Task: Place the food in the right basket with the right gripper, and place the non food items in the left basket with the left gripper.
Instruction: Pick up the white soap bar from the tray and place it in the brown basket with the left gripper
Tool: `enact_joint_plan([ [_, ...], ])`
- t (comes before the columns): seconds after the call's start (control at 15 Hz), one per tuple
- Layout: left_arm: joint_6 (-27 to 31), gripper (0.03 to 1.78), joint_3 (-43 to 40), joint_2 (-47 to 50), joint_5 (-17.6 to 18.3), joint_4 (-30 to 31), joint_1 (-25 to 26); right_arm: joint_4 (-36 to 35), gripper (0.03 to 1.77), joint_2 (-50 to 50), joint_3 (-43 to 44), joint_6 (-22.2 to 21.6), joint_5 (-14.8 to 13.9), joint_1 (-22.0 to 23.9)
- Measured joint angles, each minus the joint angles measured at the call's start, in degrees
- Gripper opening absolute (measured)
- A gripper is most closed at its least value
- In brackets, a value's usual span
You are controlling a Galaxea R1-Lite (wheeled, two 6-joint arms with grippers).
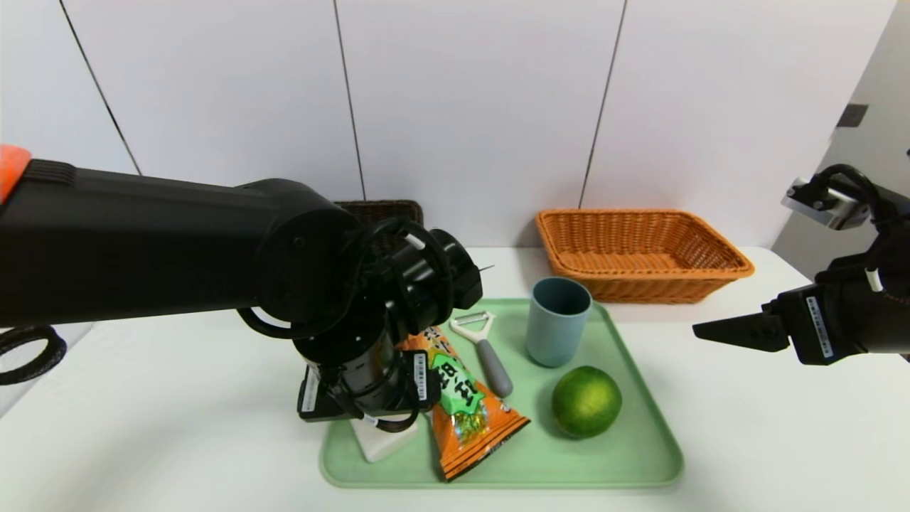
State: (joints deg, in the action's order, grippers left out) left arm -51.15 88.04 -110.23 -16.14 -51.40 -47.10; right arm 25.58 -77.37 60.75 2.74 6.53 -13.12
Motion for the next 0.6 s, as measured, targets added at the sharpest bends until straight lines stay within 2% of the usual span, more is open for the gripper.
enact_joint_plan([
  [0.6, -0.96, 1.69, -0.22, -1.90, 0.00, -0.01, 0.06, 0.05, 1.70, 0.34, -0.11, 0.01, -0.06, -0.05],
])
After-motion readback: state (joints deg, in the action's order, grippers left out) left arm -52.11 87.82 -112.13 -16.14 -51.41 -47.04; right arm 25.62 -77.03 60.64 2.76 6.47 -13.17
